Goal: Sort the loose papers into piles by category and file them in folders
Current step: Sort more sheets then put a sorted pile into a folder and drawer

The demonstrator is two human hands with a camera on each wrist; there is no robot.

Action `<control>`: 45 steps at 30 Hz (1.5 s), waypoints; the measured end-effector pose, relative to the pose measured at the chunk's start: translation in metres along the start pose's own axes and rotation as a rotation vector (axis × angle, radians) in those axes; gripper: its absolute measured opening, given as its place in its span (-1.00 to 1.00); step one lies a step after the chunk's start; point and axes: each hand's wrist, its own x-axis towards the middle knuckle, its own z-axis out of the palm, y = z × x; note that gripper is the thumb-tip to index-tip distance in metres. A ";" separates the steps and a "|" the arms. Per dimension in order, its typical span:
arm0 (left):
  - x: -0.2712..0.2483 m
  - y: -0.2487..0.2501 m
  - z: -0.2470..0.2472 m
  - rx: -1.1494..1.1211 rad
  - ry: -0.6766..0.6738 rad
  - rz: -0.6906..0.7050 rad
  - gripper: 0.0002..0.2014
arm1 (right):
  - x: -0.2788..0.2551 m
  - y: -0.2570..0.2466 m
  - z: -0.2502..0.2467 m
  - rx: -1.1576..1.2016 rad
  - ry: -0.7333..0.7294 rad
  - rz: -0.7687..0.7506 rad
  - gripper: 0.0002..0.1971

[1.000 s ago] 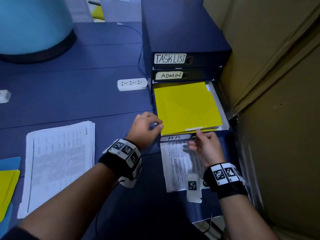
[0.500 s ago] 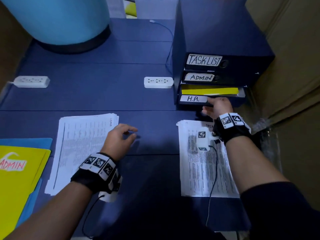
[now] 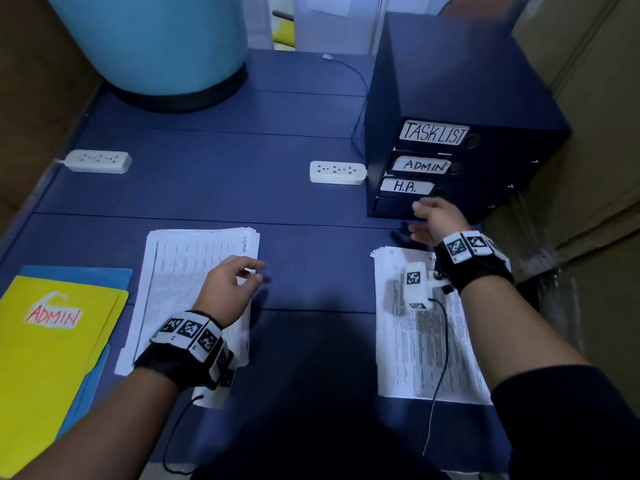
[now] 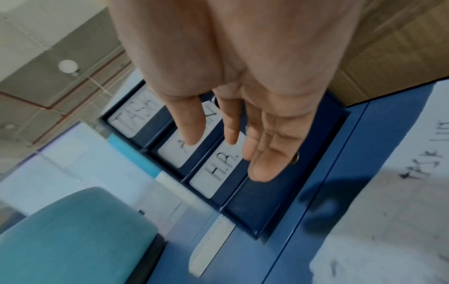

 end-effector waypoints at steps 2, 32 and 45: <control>-0.007 -0.006 -0.011 0.002 0.008 -0.018 -0.84 | -0.020 0.010 0.020 -0.050 -0.064 -0.045 -0.93; -0.123 -0.334 -0.274 0.463 0.062 -0.852 -0.04 | -0.292 0.129 0.448 -1.163 -1.076 -0.432 -0.47; -0.115 -0.308 -0.319 0.344 0.354 -0.692 -0.66 | -0.271 0.116 0.346 -0.657 -0.099 -0.584 -0.57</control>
